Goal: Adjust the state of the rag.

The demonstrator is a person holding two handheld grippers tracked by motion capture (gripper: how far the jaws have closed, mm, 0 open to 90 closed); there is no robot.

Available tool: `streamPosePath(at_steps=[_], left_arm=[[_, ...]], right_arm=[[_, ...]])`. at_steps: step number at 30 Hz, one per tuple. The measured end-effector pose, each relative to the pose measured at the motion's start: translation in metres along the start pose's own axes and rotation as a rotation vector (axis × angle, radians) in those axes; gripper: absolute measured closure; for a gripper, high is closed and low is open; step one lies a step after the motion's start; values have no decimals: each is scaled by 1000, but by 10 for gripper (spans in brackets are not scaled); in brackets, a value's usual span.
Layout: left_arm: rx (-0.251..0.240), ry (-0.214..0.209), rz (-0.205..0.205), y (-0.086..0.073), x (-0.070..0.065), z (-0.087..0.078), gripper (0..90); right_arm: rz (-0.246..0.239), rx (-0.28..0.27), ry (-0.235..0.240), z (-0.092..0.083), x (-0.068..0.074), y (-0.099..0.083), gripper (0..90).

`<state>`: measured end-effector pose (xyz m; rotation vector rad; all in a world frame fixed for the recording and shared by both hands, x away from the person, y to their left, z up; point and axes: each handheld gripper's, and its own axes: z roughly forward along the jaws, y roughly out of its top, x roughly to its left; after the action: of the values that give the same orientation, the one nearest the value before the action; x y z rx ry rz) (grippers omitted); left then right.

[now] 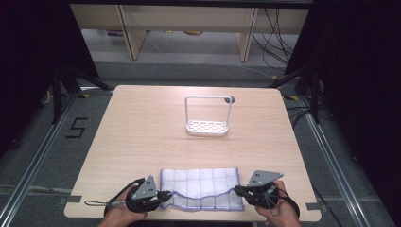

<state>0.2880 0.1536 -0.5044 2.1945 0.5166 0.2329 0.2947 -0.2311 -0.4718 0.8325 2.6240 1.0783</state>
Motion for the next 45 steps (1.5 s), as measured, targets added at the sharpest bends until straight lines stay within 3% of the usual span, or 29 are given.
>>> streamPosePath(at_steps=[3,4,5,8,9,10,11,14,16,17,18,19,20,21,23,24,26,29,30,31,33,35,39,42,45], left_arm=[[16,-13,-12,-2,-2,1,787],[27,-14,-24,-3,-2,1,717],[27,-32,-35,-5,-2,-2,617],[-1,-16,-60,-4,-3,-7,468],[-31,1,-86,0,0,-14,434],[-31,1,-86,0,0,-14,419],[-59,18,-103,5,6,-19,412],[-104,80,-163,14,21,-22,384],[-102,100,-170,17,27,-21,383],[-99,115,-179,19,33,-19,384],[-91,130,-191,20,40,-16,384],[-58,148,-183,20,47,-14,380],[-58,144,-203,20,52,-9,380],[-11,164,-195,20,62,-2,379],[12,157,-201,19,68,6,379],[12,157,-201,19,68,6,379],[25,164,-212,18,71,13,384],[75,143,-189,14,70,21,398],[86,147,-179,12,70,23,403],[94,151,-183,11,70,25,401],[82,152,-210,8,69,27,406],[93,163,-182,8,66,25,423],[94,152,-192,8,66,25,433],[91,147,-198,8,67,26,445],[97,146,-179,8,66,25,475]], right_arm=[[3,5,1,0,2,-5,816],[6,2,1,0,3,-6,748],[35,-4,17,-1,4,-9,625],[64,-30,13,-6,3,-9,545],[119,-58,-13,-9,2,-8,479],[119,-58,-13,-9,2,-8,479],[158,-77,-53,-10,-1,-7,447],[205,-40,-113,-9,-4,-5,445],[187,-27,-128,-7,-5,-6,445],[219,8,-131,-5,-3,-6,436],[219,8,-131,-5,-3,-6,436],[234,25,-134,-2,-2,-8,430],[234,25,-134,-2,-2,-8,430],[244,47,-136,1,0,-10,402],[258,45,-140,5,4,-10,394],[270,50,-141,7,6,-10,392],[242,66,-143,7,7,-10,391],[223,107,-151,17,11,-13,395],[246,139,-148,17,13,-13,395],[226,148,-157,19,13,-14,391],[233,170,-160,20,14,-14,379],[243,169,-160,20,14,-14,374],[249,155,-164,17,17,-13,379],[222,133,-155,17,18,-13,393],[208,159,-142,21,24,-12,421]])
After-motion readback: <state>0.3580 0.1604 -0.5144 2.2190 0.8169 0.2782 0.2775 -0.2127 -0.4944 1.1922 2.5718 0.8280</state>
